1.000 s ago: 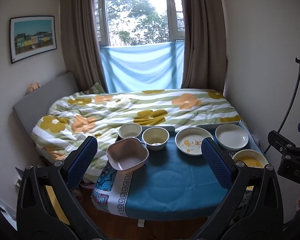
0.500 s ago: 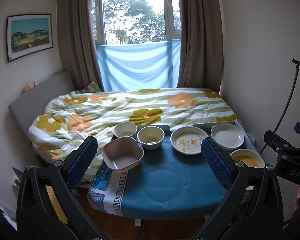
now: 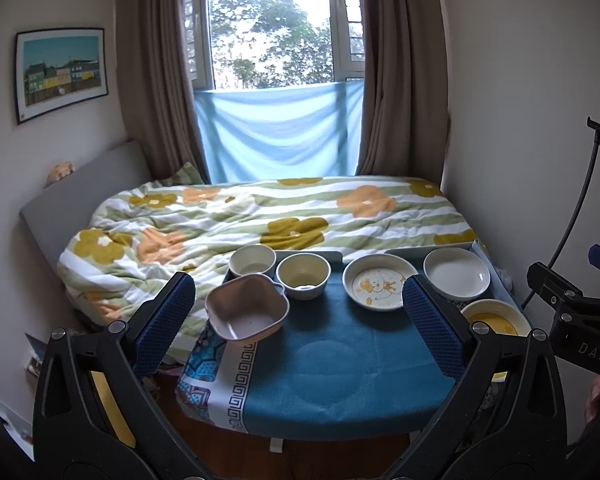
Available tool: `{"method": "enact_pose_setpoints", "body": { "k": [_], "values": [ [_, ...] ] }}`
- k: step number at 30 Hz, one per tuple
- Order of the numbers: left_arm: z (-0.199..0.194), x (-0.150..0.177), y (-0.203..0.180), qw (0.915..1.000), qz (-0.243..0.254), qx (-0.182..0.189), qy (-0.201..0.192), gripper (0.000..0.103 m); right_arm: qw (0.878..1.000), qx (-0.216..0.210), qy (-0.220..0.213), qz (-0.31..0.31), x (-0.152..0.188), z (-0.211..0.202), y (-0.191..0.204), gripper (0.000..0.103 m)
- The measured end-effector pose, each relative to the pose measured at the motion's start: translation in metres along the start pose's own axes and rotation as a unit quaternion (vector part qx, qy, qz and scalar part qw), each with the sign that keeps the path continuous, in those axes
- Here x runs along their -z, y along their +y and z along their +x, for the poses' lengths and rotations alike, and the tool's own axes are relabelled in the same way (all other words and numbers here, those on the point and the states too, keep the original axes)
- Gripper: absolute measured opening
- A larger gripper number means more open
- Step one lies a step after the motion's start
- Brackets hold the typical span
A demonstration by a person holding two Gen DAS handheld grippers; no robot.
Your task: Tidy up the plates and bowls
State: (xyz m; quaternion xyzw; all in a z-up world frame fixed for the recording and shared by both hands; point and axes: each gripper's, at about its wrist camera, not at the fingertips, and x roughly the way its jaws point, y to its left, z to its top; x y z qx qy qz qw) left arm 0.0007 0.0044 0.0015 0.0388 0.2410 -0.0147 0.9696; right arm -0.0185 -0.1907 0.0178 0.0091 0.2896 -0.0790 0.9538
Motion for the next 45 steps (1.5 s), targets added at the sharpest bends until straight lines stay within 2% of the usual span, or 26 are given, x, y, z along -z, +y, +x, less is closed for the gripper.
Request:
{"method": "enact_pose_setpoints", "body": {
  "k": [28, 34, 40, 43, 45],
  "values": [
    [0.002, 0.001, -0.002, 1.0000, 0.000, 0.000, -0.001, 0.103, 1.000, 0.005, -0.001, -0.001, 0.001, 0.000, 0.003, 0.103],
    [0.010, -0.003, -0.007, 0.9999, 0.008, 0.008, 0.009, 0.103, 1.000, 0.001, 0.003, 0.001, 0.002, 0.004, 0.004, 0.103],
    [0.041, -0.015, -0.018, 0.9975, 0.025, 0.052, 0.042, 0.103, 0.999, 0.012, 0.026, 0.032, 0.009, 0.011, -0.015, 0.103],
    [0.069, -0.014, -0.033, 0.9924, 0.038, 0.095, 0.068, 0.103, 0.997, 0.016, 0.029, 0.067, 0.018, 0.016, -0.034, 0.103],
    [0.089, -0.010, -0.047, 0.9871, 0.052, 0.126, 0.084, 0.103, 0.995, 0.033, 0.031, 0.092, 0.027, 0.020, -0.049, 0.103]
  ]
}}
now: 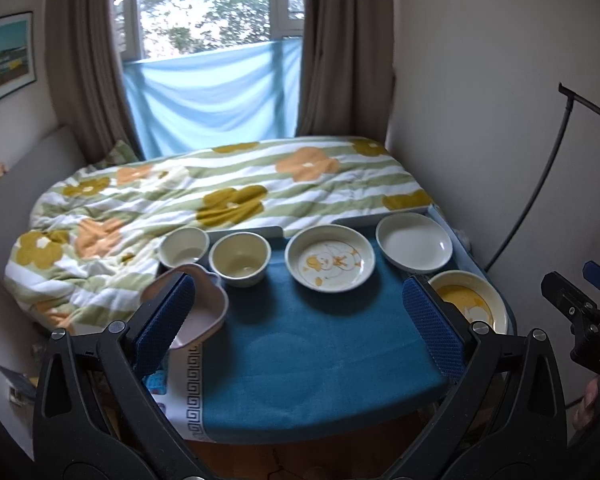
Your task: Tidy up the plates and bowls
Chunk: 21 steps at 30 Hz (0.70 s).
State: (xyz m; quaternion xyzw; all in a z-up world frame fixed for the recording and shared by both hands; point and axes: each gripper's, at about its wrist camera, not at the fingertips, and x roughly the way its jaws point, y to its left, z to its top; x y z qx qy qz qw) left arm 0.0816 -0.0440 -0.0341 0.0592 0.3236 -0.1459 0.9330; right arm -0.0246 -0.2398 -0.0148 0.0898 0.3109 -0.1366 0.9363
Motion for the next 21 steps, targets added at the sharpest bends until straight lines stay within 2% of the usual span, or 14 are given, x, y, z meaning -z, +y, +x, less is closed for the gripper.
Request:
{"method": "enact_pose_setpoints", "body": {
  "k": [5, 8, 10, 13, 17, 20, 21],
  "values": [
    [0.062, 0.004, -0.032, 0.9960, 0.041, 0.063, 0.049, 0.103, 0.998, 0.048, 0.010, 0.046, 0.021, 0.019, -0.040, 0.103],
    [0.100, 0.010, -0.059, 0.9881, 0.061, 0.115, 0.081, 0.103, 0.994, 0.068, 0.056, 0.068, 0.031, 0.042, -0.069, 0.103],
    [0.122, 0.015, -0.074, 0.9824, 0.068, 0.145, 0.096, 0.103, 0.990, 0.069, 0.086, 0.090, 0.040, 0.060, -0.089, 0.103],
    [0.161, 0.024, -0.096, 0.9735, 0.083, 0.168, 0.131, 0.102, 0.985, 0.052, 0.111, 0.122, 0.056, 0.084, -0.113, 0.103],
    [0.211, 0.038, -0.122, 0.9571, 0.110, 0.199, 0.180, 0.102, 0.976, 0.042, 0.149, 0.151, 0.079, 0.120, -0.140, 0.103],
    [0.249, 0.051, -0.138, 0.9407, 0.125, 0.220, 0.225, 0.095, 0.969, 0.018, 0.164, 0.185, 0.093, 0.144, -0.163, 0.102],
    [0.260, 0.055, -0.143, 0.9350, 0.127, 0.227, 0.241, 0.089, 0.966, 0.009, 0.167, 0.197, 0.097, 0.150, -0.169, 0.096]
  ]
}}
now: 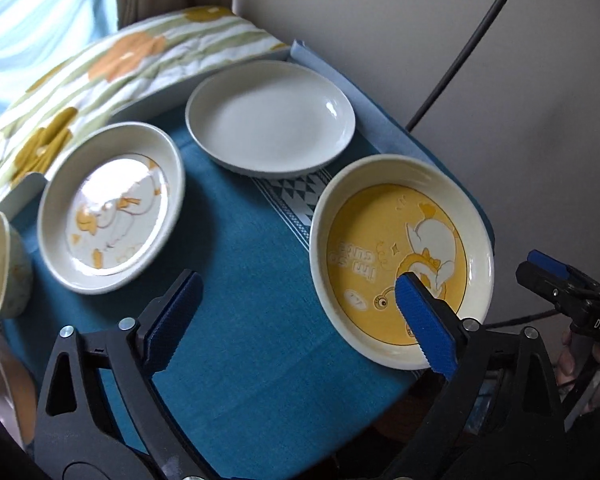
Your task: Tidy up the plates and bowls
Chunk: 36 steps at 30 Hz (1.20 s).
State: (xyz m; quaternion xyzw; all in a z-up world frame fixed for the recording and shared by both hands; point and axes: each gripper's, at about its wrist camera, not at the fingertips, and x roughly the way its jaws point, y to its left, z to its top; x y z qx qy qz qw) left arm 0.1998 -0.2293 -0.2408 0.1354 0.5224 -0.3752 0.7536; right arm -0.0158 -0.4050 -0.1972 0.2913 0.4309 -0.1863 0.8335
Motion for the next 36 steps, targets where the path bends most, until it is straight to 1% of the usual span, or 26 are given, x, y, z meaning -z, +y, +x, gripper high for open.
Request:
{"method": "enact_pose_setpoints", "body": {
  "k": [1, 2, 3, 4, 5, 6, 7, 8, 9, 10, 11, 12, 14, 15, 18, 19, 20, 21, 24, 26, 30, 36],
  "values": [
    [0.010, -0.002, 0.001, 0.9999, -0.001, 0.007, 0.014, 0.086, 1.000, -0.012, 0.007, 0.009, -0.001, 0.008, -0.006, 0.091],
    [0.021, -0.004, 0.002, 0.9995, -0.002, 0.013, 0.028, 0.079, 1.000, -0.021, 0.017, 0.016, -0.002, 0.015, -0.011, 0.081],
    [0.030, -0.006, 0.003, 0.9990, -0.004, 0.019, 0.040, 0.074, 0.999, -0.027, 0.028, 0.021, -0.003, 0.023, -0.015, 0.075],
    [0.037, -0.006, 0.003, 0.9984, -0.006, 0.025, 0.050, 0.072, 0.999, -0.031, 0.037, 0.024, -0.004, 0.029, -0.019, 0.068],
    [0.045, -0.007, 0.003, 0.9978, -0.007, 0.031, 0.058, 0.066, 0.998, -0.035, 0.044, 0.026, -0.005, 0.033, -0.021, 0.063],
    [0.051, -0.008, 0.003, 0.9972, -0.007, 0.036, 0.066, 0.062, 0.998, -0.038, 0.049, 0.027, -0.005, 0.036, -0.022, 0.060],
    [0.056, -0.008, 0.003, 0.9966, -0.005, 0.038, 0.073, 0.060, 0.998, -0.039, 0.051, 0.027, -0.005, 0.039, -0.024, 0.058],
    [0.061, -0.009, 0.003, 0.9961, -0.002, 0.041, 0.078, 0.054, 0.997, -0.040, 0.052, 0.027, -0.006, 0.041, -0.025, 0.055],
    [0.063, -0.009, 0.001, 0.9956, 0.001, 0.043, 0.083, 0.051, 0.997, -0.043, 0.051, 0.028, -0.007, 0.042, -0.026, 0.051],
    [0.069, -0.010, 0.000, 0.9953, 0.004, 0.044, 0.086, 0.051, 0.997, -0.048, 0.050, 0.028, -0.009, 0.043, -0.027, 0.048],
    [0.070, -0.011, -0.001, 0.9950, 0.005, 0.047, 0.088, 0.050, 0.997, -0.051, 0.050, 0.026, -0.010, 0.044, -0.027, 0.043],
    [0.072, -0.012, -0.002, 0.9946, 0.006, 0.050, 0.091, 0.048, 0.997, -0.052, 0.052, 0.023, -0.011, 0.046, -0.026, 0.035],
    [0.077, -0.014, -0.002, 0.9939, 0.006, 0.055, 0.095, 0.045, 0.997, -0.054, 0.058, 0.017, -0.015, 0.051, -0.026, 0.032],
    [0.079, -0.014, -0.003, 0.9936, 0.006, 0.056, 0.098, 0.038, 0.997, -0.054, 0.060, 0.016, -0.016, 0.053, -0.026, 0.029],
    [0.082, -0.016, -0.002, 0.9931, 0.005, 0.059, 0.102, 0.027, 0.997, -0.052, 0.061, 0.016, -0.018, 0.057, -0.026, 0.021],
    [0.083, -0.016, -0.002, 0.9929, 0.005, 0.061, 0.102, 0.024, 0.997, -0.049, 0.061, 0.015, -0.019, 0.059, -0.027, 0.019],
    [0.084, -0.017, -0.001, 0.9925, 0.005, 0.063, 0.105, 0.020, 0.997, -0.046, 0.062, 0.014, -0.019, 0.060, -0.028, 0.015],
    [0.085, -0.017, -0.001, 0.9926, 0.005, 0.061, 0.104, 0.020, 0.997, -0.045, 0.063, 0.016, -0.020, 0.061, -0.029, 0.012],
    [0.089, -0.016, 0.002, 0.9930, 0.007, 0.059, 0.102, 0.020, 0.996, -0.052, 0.069, 0.022, -0.020, 0.064, -0.032, 0.011],
    [0.089, -0.016, 0.003, 0.9932, 0.008, 0.055, 0.102, 0.020, 0.996, -0.049, 0.070, 0.018, -0.021, 0.066, -0.031, 0.011],
    [0.096, -0.021, -0.007, 0.9935, 0.008, 0.050, 0.102, 0.020, 0.996, -0.045, 0.071, 0.007, -0.022, 0.065, -0.029, 0.011],
    [0.079, -0.016, -0.013, 0.9952, 0.011, 0.047, 0.085, 0.020, 0.997, -0.039, 0.064, -0.017, -0.022, 0.059, -0.022, 0.011]
  ]
}}
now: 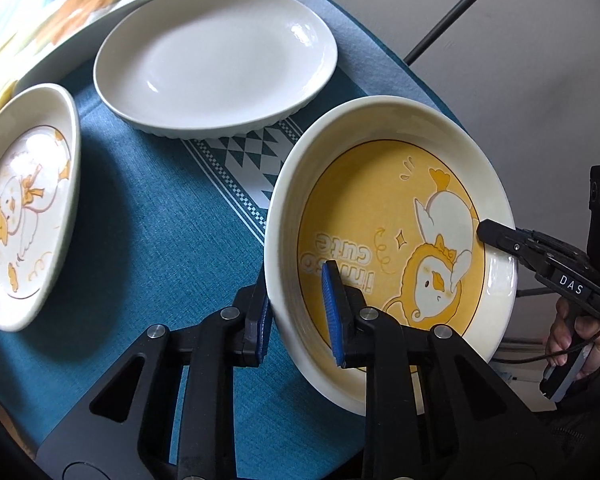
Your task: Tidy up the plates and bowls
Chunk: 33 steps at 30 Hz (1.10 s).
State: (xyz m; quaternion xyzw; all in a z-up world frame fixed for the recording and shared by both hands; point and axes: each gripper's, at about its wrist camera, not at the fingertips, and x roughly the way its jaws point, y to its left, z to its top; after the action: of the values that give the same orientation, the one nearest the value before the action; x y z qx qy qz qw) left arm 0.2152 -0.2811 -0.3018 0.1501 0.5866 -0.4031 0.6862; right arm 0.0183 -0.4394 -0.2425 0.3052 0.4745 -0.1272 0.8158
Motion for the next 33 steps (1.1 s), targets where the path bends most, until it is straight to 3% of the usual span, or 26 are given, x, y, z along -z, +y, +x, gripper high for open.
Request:
{"method": "enact_pose_setpoints", "body": {
  "k": [8, 14, 22, 33],
  "values": [
    [-0.040, 0.013, 0.005, 0.9992, -0.021, -0.008, -0.034, 0.020, 0.999, -0.003, -0.002, -0.040, -0.007, -0.015, 0.021, 0.012],
    [-0.094, 0.036, 0.020, 0.9933, -0.072, -0.032, -0.085, 0.020, 0.994, -0.031, 0.004, -0.104, -0.022, -0.029, 0.062, 0.012],
    [-0.162, 0.096, 0.060, 0.9742, -0.164, -0.081, -0.132, 0.020, 0.975, -0.090, 0.025, -0.200, -0.022, -0.023, 0.141, 0.011],
    [-0.192, 0.219, 0.135, 0.9421, -0.284, -0.124, -0.128, 0.020, 0.944, -0.143, 0.107, -0.277, 0.029, 0.039, 0.237, 0.011]
  ]
}}
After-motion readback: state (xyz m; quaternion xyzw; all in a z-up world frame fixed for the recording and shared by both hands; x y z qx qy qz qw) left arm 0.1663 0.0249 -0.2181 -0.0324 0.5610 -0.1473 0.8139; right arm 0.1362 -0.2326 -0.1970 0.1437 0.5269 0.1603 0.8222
